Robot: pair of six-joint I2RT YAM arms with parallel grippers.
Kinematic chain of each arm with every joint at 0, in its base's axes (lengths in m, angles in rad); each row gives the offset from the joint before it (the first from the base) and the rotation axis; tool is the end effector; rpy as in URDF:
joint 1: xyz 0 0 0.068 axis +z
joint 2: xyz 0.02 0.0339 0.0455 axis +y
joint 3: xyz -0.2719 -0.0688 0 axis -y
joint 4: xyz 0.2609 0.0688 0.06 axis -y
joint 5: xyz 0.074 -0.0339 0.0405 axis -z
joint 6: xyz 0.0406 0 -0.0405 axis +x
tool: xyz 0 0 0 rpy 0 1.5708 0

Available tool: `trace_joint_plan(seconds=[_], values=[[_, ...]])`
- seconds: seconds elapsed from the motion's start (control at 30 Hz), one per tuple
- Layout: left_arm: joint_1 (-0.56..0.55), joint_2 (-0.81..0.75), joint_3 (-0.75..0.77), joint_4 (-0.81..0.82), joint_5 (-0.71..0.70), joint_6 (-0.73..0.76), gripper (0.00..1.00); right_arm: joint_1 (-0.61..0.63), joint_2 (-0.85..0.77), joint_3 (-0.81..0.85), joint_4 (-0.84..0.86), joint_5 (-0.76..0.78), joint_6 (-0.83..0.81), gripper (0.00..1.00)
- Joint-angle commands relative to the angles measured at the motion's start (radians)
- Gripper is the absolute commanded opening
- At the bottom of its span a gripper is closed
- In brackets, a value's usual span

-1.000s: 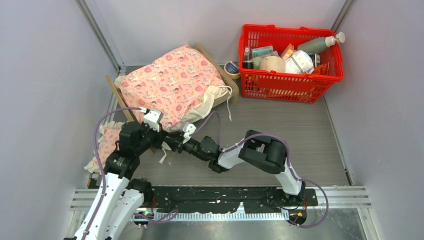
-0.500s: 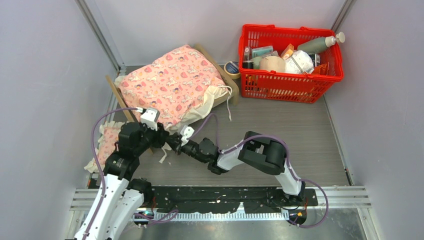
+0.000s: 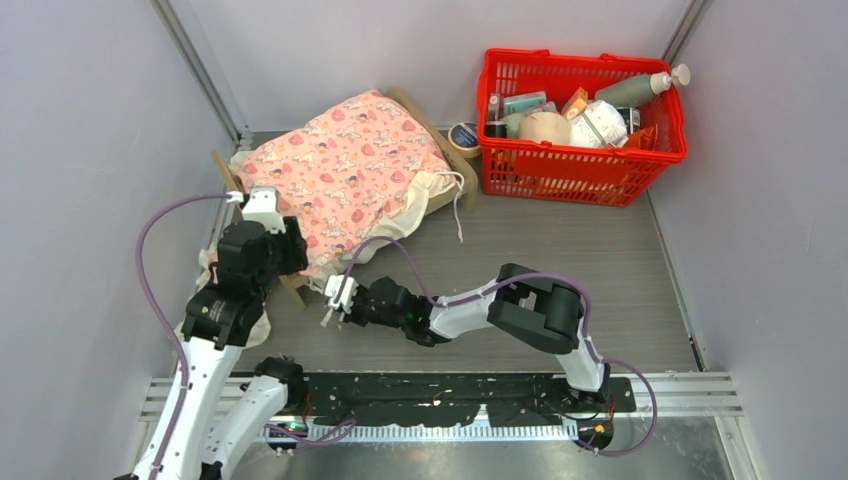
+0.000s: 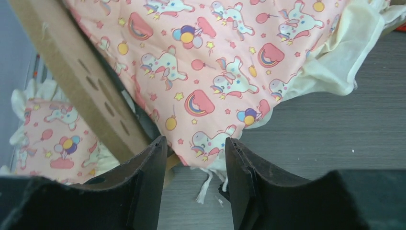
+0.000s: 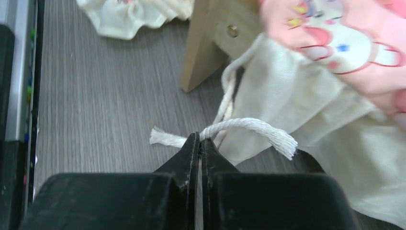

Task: Set up the pet bed
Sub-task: Tie the ropes to the bed frame.

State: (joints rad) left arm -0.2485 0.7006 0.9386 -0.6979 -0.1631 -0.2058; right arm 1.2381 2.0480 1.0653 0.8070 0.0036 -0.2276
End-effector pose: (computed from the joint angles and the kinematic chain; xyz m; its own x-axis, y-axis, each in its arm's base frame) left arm 0.1507 -0.0314 0.3580 -0.4419 -0.0959 -0.8919 0.0116 0.9936 -0.1126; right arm 0.1479 0.4275 0.1512 0.1574 -0.2354 -0.9591 -0.9325 0.2842 -0.2228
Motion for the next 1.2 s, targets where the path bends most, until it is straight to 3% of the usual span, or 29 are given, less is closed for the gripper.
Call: trace_joint_plan(seconds=[0.0,0.3,0.63,0.87,1.17], values=[[0.002,-0.055,-0.008,-0.057,-0.081,-0.117,0.50,0.013,-0.035,0.065,-0.171,-0.052,-0.131,0.05],[0.016,-0.105,-0.045,-0.149,-0.102,-0.173,0.48,0.013,-0.027,0.126,-0.246,-0.208,-0.274,0.05],[0.168,-0.121,-0.094,-0.123,-0.109,-0.259,0.52,-0.043,0.009,0.326,-0.661,-0.364,-0.443,0.05],[0.309,-0.104,-0.092,-0.105,-0.067,-0.282,0.54,-0.094,0.057,0.404,-0.744,-0.379,-0.383,0.05],[0.347,-0.096,-0.095,-0.100,-0.041,-0.270,0.54,-0.137,0.072,0.416,-0.758,-0.356,-0.335,0.05]])
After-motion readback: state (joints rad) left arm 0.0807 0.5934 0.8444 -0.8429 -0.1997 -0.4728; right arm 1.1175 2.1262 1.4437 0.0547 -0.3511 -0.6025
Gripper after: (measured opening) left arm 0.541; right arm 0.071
